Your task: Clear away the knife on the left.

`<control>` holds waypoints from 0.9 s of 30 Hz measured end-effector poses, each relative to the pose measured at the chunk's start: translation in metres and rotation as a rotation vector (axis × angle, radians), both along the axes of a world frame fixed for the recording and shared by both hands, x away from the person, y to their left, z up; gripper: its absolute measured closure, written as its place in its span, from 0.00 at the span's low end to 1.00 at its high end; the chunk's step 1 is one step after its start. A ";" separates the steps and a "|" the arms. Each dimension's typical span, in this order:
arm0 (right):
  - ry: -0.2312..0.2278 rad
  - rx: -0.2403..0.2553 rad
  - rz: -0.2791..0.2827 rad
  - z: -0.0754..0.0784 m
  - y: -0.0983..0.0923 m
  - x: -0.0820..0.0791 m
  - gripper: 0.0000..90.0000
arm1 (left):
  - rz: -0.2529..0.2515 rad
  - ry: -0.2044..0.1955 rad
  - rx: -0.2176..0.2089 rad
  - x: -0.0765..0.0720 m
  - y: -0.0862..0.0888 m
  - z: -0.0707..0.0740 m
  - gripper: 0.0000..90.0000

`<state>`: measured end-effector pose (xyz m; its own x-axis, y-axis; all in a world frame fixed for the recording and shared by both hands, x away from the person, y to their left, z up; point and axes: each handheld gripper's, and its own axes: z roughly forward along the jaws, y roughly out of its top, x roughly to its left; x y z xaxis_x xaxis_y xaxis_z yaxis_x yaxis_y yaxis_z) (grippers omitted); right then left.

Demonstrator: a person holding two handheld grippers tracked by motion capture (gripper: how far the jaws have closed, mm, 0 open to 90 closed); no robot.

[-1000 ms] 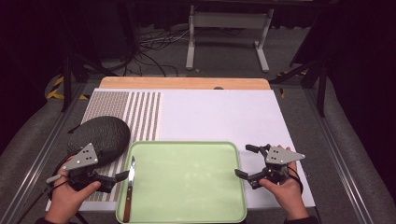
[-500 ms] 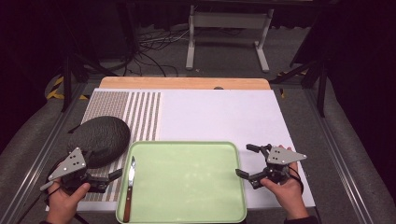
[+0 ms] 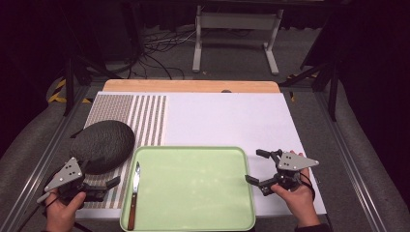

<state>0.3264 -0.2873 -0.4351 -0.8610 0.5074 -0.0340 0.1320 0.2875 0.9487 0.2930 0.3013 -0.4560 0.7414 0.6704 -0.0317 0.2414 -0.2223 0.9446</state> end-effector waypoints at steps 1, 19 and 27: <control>0.001 0.002 0.001 0.000 0.000 0.000 0.04 | 0.002 0.003 0.008 0.000 0.001 -0.002 0.09; 0.022 0.007 -0.001 -0.008 -0.004 0.000 0.04 | 0.003 0.045 0.034 -0.004 0.012 -0.023 0.09; 0.027 0.005 0.000 -0.009 -0.003 0.001 0.04 | 0.007 0.040 0.015 -0.004 0.014 -0.022 0.09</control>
